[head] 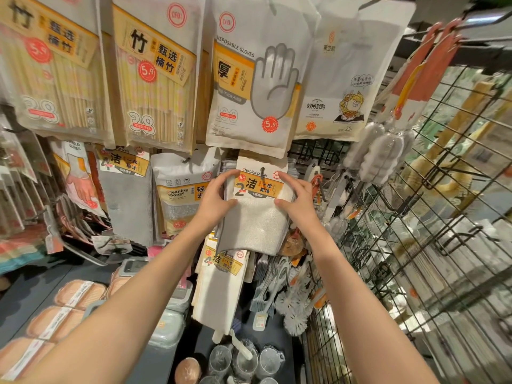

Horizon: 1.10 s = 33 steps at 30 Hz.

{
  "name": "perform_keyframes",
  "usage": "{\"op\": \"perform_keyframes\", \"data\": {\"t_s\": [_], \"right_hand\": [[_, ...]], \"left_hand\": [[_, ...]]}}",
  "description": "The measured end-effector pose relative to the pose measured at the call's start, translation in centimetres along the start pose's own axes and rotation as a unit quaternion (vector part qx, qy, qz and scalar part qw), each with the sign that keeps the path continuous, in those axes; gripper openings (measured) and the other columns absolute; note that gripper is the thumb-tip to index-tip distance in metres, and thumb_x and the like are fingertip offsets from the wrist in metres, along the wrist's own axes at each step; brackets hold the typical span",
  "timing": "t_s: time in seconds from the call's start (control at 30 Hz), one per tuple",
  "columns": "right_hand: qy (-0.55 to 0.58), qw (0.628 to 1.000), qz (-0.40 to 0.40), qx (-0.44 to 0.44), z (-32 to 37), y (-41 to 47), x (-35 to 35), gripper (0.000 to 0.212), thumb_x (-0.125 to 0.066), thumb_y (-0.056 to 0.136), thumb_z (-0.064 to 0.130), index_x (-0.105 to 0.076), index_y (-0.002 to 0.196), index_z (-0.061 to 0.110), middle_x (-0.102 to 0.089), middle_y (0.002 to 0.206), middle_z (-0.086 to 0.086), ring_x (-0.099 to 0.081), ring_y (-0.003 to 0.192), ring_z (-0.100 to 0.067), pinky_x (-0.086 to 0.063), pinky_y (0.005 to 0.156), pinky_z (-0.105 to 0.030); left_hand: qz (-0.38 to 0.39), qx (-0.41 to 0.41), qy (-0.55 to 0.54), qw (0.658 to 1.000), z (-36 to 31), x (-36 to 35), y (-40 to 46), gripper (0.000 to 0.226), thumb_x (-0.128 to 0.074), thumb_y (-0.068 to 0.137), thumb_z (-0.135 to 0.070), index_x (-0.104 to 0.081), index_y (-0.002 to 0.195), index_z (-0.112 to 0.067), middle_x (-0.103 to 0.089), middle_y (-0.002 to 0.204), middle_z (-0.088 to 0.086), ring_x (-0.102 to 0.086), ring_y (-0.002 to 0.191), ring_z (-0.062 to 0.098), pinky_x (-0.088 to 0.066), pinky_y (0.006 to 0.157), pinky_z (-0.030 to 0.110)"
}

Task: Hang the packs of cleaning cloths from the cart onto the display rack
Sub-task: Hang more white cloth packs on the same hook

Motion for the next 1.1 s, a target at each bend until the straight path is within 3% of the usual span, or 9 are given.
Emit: {"op": "perform_keyframes", "data": {"t_s": [0.13,0.37,0.5,0.6,0.7,0.8,0.87,1.1], "right_hand": [[-0.004,1.000,-0.001,-0.005,0.1,0.5,0.1,0.065,-0.065,0.079,-0.003,-0.049,0.135,0.026,-0.031,0.125,-0.006,-0.031,0.114,-0.008,-0.021,0.088,0.004],[-0.024,1.000,0.005,-0.011,-0.2,0.7,0.3,0.067,-0.065,0.079,-0.004,-0.049,0.134,0.030,-0.028,0.131,-0.009,-0.031,0.118,-0.012,-0.021,0.078,0.012],[-0.041,0.999,0.029,-0.019,0.0,0.0,0.2,0.070,-0.065,0.081,0.002,-0.042,0.137,0.037,-0.021,0.139,-0.007,-0.027,0.125,-0.014,-0.021,0.091,-0.003],[-0.055,0.997,0.037,-0.027,0.1,-0.5,0.3,0.072,-0.067,0.082,0.005,-0.038,0.139,0.038,-0.013,0.145,-0.006,-0.017,0.137,-0.019,-0.016,0.099,-0.016],[-0.064,0.997,0.029,-0.030,0.2,-1.0,0.3,0.071,-0.068,0.081,0.007,-0.038,0.140,0.035,-0.012,0.144,-0.007,-0.015,0.137,-0.022,-0.016,0.102,-0.019],[-0.071,0.996,0.022,-0.040,0.1,-1.6,0.5,0.071,-0.071,0.080,0.011,-0.038,0.140,0.030,-0.015,0.141,-0.007,-0.017,0.136,-0.022,-0.015,0.108,-0.024],[-0.068,0.996,0.021,-0.054,-0.3,-2.1,0.8,0.073,-0.072,0.079,0.013,-0.038,0.141,0.029,-0.016,0.141,-0.007,-0.016,0.136,-0.022,-0.016,0.112,-0.029],[-0.061,0.996,0.024,-0.068,-1.3,-4.7,1.4,0.075,-0.071,0.082,0.017,-0.032,0.144,0.026,-0.020,0.142,-0.007,-0.019,0.136,-0.020,-0.017,0.106,-0.024]], "left_hand": [[0.006,0.007,-0.032,0.999,-1.3,0.0,-0.2,0.068,-0.058,0.076,0.023,-0.050,0.135,-0.009,-0.048,0.130,-0.004,-0.051,0.101,-0.008,-0.042,0.076,0.000],[0.016,0.017,-0.034,0.999,-1.8,0.0,-0.2,0.066,-0.058,0.076,0.023,-0.050,0.134,-0.008,-0.047,0.127,-0.008,-0.050,0.103,-0.009,-0.042,0.074,-0.001],[0.017,0.020,-0.039,0.999,-1.9,0.0,-0.2,0.065,-0.059,0.077,0.022,-0.049,0.134,-0.007,-0.047,0.127,-0.006,-0.050,0.085,-0.026,-0.042,0.070,0.000],[0.026,0.029,-0.029,0.999,-1.7,-0.1,-0.5,0.066,-0.062,0.077,0.019,-0.048,0.135,-0.010,-0.046,0.129,-0.006,-0.052,0.087,-0.017,-0.043,0.070,0.001],[0.028,0.043,-0.015,0.999,-1.0,-0.1,-0.7,0.068,-0.065,0.077,0.015,-0.046,0.137,-0.013,-0.046,0.135,-0.002,-0.053,0.105,0.004,-0.043,0.076,0.003],[0.028,0.062,-0.008,0.998,0.0,0.2,-0.8,0.072,-0.068,0.077,0.011,-0.044,0.139,-0.018,-0.043,0.138,0.005,-0.049,0.119,0.021,-0.049,0.096,0.027],[0.026,0.079,-0.004,0.997,0.5,0.3,-1.2,0.075,-0.068,0.077,0.009,-0.042,0.140,-0.021,-0.042,0.138,0.006,-0.050,0.119,0.024,-0.047,0.101,0.041],[0.001,0.123,0.020,0.992,1.2,0.1,-4.0,0.074,-0.069,0.080,0.002,-0.038,0.143,-0.019,-0.038,0.145,0.009,-0.039,0.132,0.028,-0.037,0.110,0.049]]}}
Point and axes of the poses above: each hand's wrist, its own y-axis towards the middle knuckle, its own x-axis out of the back of the hand, z = x × y, the point moved 1 cm from there along y, towards the middle knuckle
